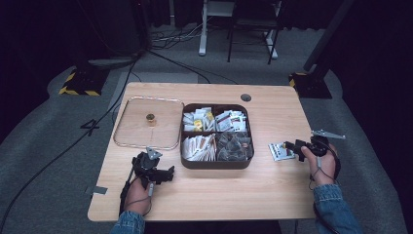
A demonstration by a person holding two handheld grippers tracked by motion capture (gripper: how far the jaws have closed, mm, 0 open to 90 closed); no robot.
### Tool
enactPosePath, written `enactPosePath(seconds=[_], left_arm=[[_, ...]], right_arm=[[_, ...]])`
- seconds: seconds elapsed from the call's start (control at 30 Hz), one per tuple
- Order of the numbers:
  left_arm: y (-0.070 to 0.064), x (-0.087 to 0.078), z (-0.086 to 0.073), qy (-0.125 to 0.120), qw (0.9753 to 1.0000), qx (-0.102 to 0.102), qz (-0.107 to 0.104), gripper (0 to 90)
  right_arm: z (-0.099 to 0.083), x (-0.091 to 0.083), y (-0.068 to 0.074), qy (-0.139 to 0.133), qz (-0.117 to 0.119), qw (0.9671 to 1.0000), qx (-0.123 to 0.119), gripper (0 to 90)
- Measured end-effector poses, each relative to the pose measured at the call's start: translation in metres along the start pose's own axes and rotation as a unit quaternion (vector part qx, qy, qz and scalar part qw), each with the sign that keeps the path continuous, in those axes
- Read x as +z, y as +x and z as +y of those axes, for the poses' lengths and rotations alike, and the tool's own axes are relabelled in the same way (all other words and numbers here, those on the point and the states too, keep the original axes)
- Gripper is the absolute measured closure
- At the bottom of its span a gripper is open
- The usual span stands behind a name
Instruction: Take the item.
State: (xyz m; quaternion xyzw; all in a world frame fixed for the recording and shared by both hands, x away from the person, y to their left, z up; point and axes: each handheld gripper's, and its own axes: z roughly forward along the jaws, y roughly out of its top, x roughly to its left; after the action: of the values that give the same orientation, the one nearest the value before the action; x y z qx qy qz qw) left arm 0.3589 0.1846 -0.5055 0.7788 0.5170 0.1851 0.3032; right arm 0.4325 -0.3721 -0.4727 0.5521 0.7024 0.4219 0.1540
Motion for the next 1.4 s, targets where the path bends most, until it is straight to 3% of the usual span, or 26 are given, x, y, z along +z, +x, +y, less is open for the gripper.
enactPosePath(seconds=[0.2, 0.53, 0.77, 0.9, 1.07, 1.27, 1.4], left_arm=[[0.000, 0.000, 0.000, 0.000, 1.0000, 0.000, 0.000, 0.0], [0.000, 0.000, 0.000, 0.000, 1.0000, 0.000, 0.000, 0.0], [0.000, 0.000, 0.000, 0.000, 1.0000, 0.000, 0.000, 0.0], [0.000, 0.000, 0.000, 0.000, 1.0000, 0.000, 0.000, 0.0], [0.000, 0.000, 0.000, 0.000, 1.0000, 0.000, 0.000, 0.0], [0.000, 0.000, 0.000, 0.000, 1.0000, 0.000, 0.000, 0.0], [0.000, 0.000, 0.000, 0.000, 1.0000, 0.000, 0.000, 0.0]], right_arm=[[0.010, -0.017, 0.017, -0.013, 0.032, 0.9994, -0.007, 40.4], [0.016, -0.038, 0.055, -0.024, 0.084, 0.9955, -0.038, 40.4], [0.008, -0.044, 0.075, -0.020, 0.123, 0.9905, -0.059, 40.4], [0.002, -0.048, 0.089, -0.018, 0.141, 0.9863, -0.085, 40.4], [-0.007, -0.042, 0.106, 0.002, 0.141, 0.9806, -0.136, 40.3], [-0.019, -0.030, 0.115, 0.027, 0.146, 0.9777, -0.148, 39.4], [-0.028, -0.019, 0.119, 0.046, 0.144, 0.9734, -0.173, 38.4]])
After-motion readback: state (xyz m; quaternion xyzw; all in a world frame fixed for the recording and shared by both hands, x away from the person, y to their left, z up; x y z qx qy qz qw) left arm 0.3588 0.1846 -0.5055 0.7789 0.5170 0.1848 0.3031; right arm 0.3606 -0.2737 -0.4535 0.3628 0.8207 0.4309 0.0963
